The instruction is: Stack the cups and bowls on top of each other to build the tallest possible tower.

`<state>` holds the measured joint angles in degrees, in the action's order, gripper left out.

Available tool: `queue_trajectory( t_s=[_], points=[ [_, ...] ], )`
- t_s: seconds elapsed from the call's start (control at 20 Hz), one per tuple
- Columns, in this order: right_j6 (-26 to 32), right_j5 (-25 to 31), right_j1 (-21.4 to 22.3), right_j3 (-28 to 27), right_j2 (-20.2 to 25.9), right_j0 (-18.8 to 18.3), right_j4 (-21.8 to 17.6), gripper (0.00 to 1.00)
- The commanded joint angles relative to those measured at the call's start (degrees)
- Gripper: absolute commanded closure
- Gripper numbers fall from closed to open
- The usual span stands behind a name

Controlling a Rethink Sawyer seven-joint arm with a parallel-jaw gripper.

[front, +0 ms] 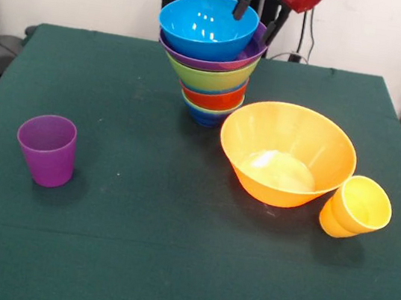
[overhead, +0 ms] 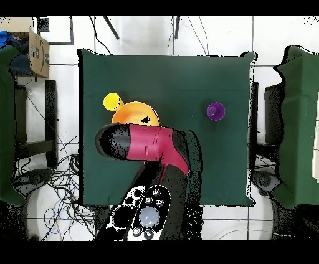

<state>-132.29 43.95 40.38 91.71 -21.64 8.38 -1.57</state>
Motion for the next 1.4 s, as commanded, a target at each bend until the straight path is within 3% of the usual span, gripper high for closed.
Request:
queue_trajectory(
  t_s=[0.05, 0.8, 1.4],
  points=[
    [-2.7, 8.5, 0.5, -4.7, 5.5, -0.2, 1.2, 0.0],
    [-7.1, 3.2, -0.4, -6.0, 6.7, 1.1, 4.7, 0.0],
    [-10.1, -7.6, -1.9, -2.6, 6.8, 2.3, 7.9, 0.0]
  ],
)
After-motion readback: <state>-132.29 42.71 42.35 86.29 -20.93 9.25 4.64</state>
